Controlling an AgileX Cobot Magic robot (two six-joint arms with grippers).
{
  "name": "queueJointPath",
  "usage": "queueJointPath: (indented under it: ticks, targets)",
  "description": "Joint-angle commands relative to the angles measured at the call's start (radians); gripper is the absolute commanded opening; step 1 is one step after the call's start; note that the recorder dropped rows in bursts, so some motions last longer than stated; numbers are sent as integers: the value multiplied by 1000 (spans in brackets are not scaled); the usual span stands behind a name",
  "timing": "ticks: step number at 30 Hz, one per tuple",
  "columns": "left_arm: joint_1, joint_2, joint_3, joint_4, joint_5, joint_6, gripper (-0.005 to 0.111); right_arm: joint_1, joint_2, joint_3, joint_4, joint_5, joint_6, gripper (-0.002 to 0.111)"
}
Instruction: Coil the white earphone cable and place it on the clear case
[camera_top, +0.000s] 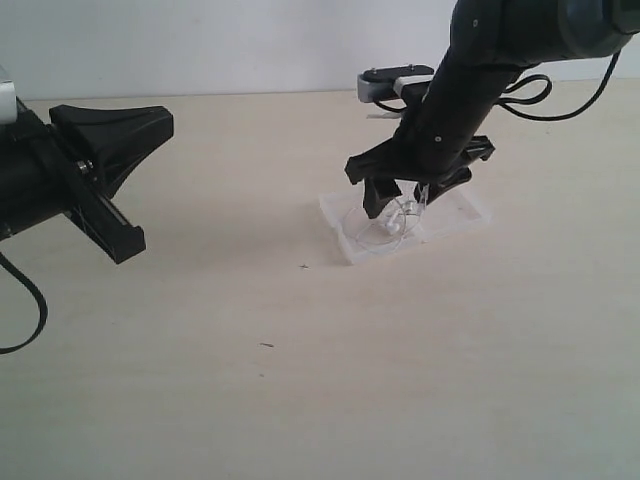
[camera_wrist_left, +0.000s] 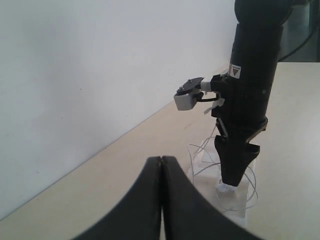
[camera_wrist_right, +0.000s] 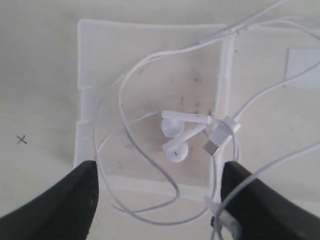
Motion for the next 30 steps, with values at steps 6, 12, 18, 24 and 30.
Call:
queueJointPath:
  ticks: [6,12,18,24,30]
  targets:
    - [2,2,5,1,-17,-13,0,0,5,-8,-215,23,165,67]
    - [2,2,5,3,-22,-12,0,0,5,-8,-211,35,165,67]
    - [2,2,5,2,-24,-14,0,0,3,-8,-239,59,187,67]
    - [2,2,5,4,-24,-16,0,0,-19,-9,-242,99,182,67]
    - [2,2,5,6,-24,-16,0,0,-53,-9,-246,119,170,67]
